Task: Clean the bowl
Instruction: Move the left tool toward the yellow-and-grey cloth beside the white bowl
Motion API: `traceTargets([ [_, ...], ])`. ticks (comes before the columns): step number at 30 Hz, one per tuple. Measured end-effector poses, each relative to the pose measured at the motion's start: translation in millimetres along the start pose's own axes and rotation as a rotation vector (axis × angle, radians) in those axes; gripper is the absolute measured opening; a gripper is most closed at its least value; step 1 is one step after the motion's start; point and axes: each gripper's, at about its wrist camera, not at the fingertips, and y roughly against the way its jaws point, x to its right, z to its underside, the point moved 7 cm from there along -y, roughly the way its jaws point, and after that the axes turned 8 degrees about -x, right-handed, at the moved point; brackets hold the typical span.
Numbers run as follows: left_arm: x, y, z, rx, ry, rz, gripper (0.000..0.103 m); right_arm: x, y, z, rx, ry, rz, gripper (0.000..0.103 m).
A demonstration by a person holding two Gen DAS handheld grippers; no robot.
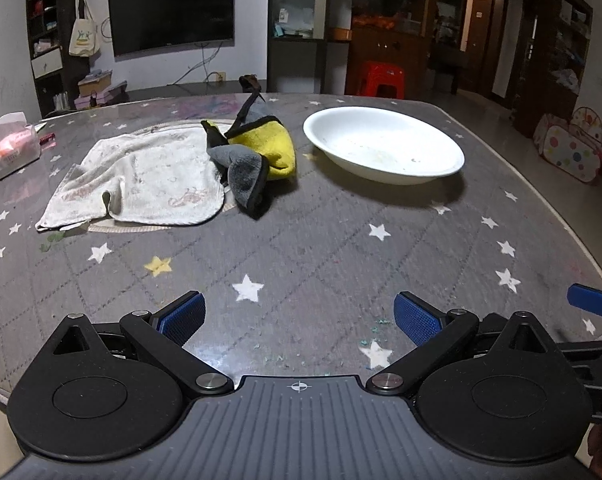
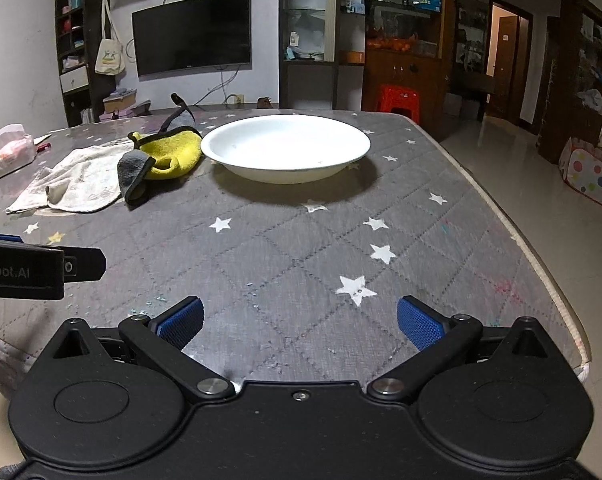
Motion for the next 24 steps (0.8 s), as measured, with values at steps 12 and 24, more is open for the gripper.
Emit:
traceTargets([
  [12,7.7,-9.3,-11.1,0.003,-0.020,0.002,0.102,1.9,-12.1,-7.5,-0.019,-0.013,0.003,0.103],
  [24,4.6,-21.7,-29.2,-0.027,-0.013,0.003,0.102,-5.2,-23.0,-25.4,-0.030,-0.003,0.002,0.103],
])
